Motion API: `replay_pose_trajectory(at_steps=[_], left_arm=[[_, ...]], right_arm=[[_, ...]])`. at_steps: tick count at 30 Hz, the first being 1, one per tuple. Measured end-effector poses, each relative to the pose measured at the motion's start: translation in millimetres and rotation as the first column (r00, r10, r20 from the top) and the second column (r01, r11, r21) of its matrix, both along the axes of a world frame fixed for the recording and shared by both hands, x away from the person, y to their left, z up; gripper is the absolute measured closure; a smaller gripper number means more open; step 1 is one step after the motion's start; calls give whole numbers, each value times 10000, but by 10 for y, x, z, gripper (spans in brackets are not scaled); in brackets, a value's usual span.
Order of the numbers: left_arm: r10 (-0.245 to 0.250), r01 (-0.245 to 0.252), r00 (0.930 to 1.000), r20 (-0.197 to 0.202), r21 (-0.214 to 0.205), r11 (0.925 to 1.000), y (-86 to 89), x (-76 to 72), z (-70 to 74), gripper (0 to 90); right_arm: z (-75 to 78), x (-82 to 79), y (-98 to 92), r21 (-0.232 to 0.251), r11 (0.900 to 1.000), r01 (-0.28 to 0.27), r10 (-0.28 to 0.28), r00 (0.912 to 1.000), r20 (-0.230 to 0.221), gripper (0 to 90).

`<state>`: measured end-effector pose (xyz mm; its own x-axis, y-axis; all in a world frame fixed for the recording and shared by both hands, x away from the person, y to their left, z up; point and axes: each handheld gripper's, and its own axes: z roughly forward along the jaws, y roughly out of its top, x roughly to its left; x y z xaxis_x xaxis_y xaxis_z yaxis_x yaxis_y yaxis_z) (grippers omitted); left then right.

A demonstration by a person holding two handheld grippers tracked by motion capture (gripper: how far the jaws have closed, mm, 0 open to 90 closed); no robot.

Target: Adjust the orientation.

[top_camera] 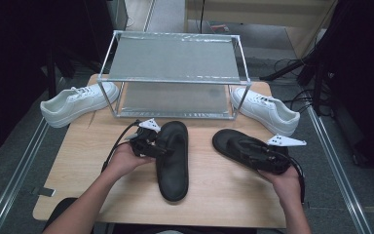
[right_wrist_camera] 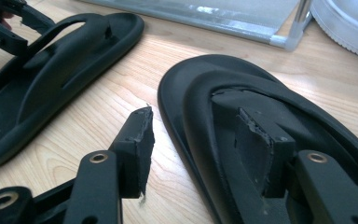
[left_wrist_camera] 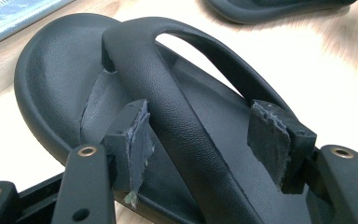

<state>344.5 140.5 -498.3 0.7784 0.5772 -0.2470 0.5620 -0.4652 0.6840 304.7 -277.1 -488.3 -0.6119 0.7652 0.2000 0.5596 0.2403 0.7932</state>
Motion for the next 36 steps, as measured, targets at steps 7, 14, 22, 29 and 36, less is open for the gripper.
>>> replay_pose_trajectory(at_steps=[7, 14, 22, 29, 36], left_arm=[[46, -46, 10000, 2, -14, 10000, -3, 0, -2, 390], [79, -79, 10000, 13, -9, 10000, -2, 6, -8, 391], [114, -114, 9999, -10, 81, 9999, 13, 2, -6, 390], [207, -207, 9998, 28, 105, 9997, 53, -10, -2, 390], [357, -357, 9994, 22, 107, 9993, 99, -38, -5, 390]], right_arm=[[-112, 107, 86, 85, 9991, -422, 425, 9984, -369, 504], [-207, 198, 217, -357, 9968, -709, 694, 9967, -421, 561], [-222, 214, 207, -912, 9943, -559, 529, 9980, -340, 680], [-224, 239, 222, -1158, 9917, -554, 511, 9979, -398, 727], [-203, 280, 245, -1059, 9931, -500, 431, 9968, -671, 753]])
